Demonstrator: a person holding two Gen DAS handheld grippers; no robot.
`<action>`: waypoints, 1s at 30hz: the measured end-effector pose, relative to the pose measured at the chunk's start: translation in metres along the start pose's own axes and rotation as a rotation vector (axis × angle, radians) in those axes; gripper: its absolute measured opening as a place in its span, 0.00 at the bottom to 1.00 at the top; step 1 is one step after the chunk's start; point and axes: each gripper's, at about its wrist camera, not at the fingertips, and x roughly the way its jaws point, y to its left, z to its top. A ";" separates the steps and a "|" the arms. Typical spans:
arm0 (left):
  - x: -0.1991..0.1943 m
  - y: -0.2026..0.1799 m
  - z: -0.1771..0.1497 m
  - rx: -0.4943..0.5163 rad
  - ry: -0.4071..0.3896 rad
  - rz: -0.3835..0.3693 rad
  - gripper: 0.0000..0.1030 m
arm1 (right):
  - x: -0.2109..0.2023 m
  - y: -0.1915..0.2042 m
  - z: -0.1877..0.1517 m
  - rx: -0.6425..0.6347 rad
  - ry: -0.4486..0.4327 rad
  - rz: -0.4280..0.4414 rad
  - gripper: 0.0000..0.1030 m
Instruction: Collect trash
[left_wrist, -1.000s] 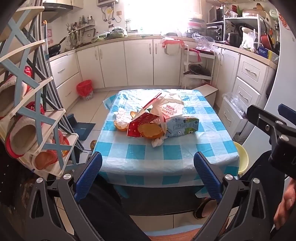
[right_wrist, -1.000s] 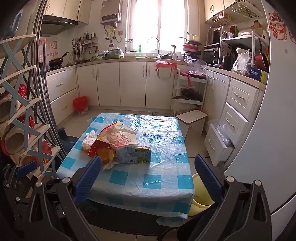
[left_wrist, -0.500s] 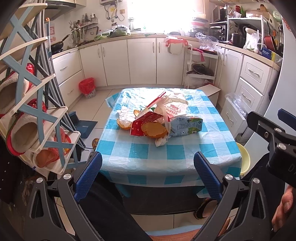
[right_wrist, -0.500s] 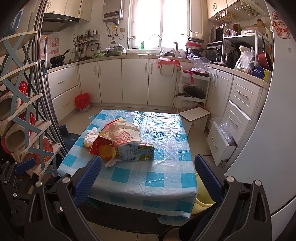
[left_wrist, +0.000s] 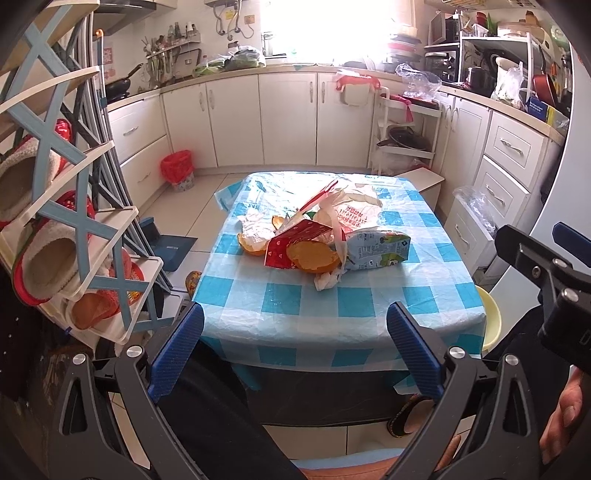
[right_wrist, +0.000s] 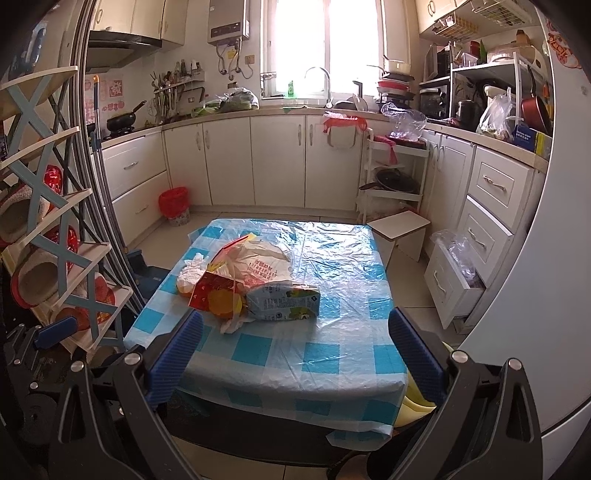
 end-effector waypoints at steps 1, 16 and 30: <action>0.000 0.000 0.000 0.000 0.000 0.001 0.92 | 0.000 -0.002 0.000 0.006 -0.002 0.004 0.94; 0.002 0.007 -0.001 -0.020 0.003 0.003 0.92 | -0.006 -0.004 0.002 0.033 -0.067 0.073 0.94; 0.014 0.018 0.000 -0.041 0.014 0.023 0.92 | 0.008 0.000 -0.001 0.030 -0.047 0.112 0.94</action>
